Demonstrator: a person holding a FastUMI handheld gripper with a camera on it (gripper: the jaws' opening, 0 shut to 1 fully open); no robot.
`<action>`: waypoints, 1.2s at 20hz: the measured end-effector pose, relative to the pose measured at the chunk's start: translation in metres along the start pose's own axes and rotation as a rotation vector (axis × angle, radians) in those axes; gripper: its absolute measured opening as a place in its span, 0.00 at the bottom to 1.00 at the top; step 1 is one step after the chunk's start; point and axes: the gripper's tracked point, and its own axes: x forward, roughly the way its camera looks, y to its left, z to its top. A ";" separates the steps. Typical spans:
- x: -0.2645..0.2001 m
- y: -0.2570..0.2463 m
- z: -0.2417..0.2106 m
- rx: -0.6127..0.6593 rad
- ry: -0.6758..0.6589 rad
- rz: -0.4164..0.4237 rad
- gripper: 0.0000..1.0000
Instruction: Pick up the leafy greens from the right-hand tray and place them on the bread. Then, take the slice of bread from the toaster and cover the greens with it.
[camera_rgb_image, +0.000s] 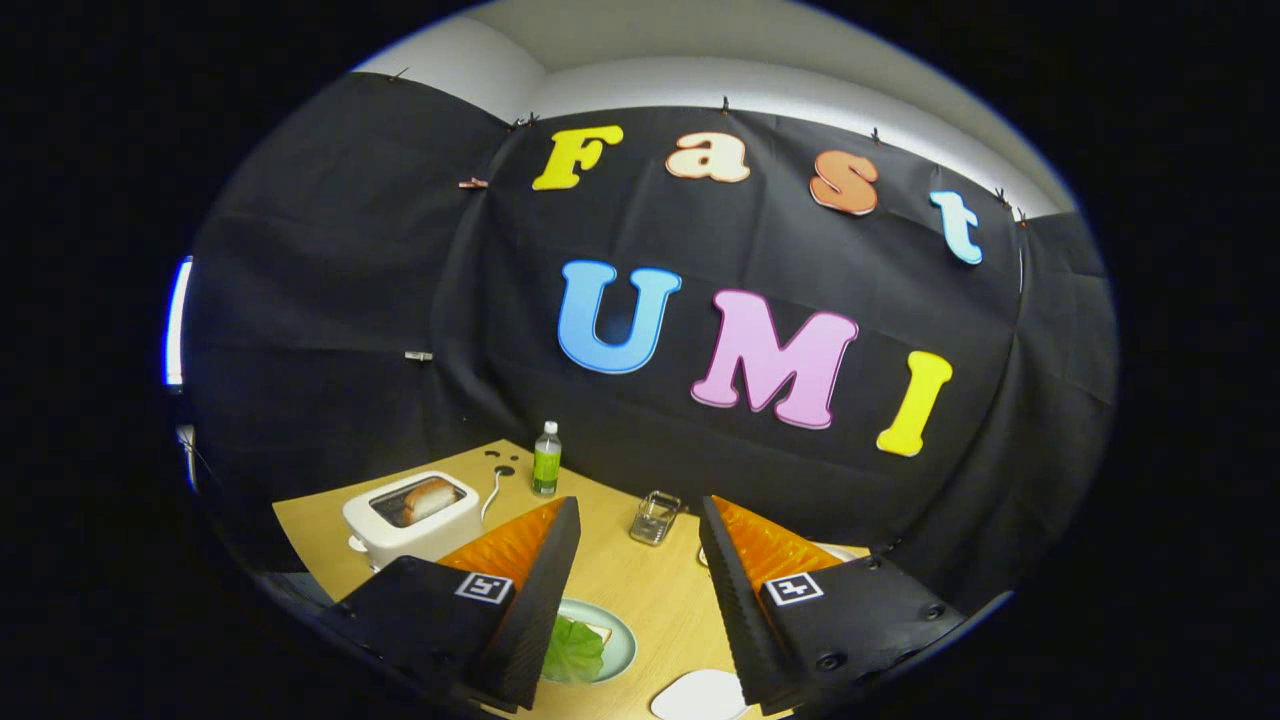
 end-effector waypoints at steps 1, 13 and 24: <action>0.001 0.007 0.018 -0.008 -0.040 0.010 0.76; 0.075 0.172 0.019 0.191 0.131 0.312 0.78; 0.173 0.274 -0.094 0.294 0.465 0.256 0.77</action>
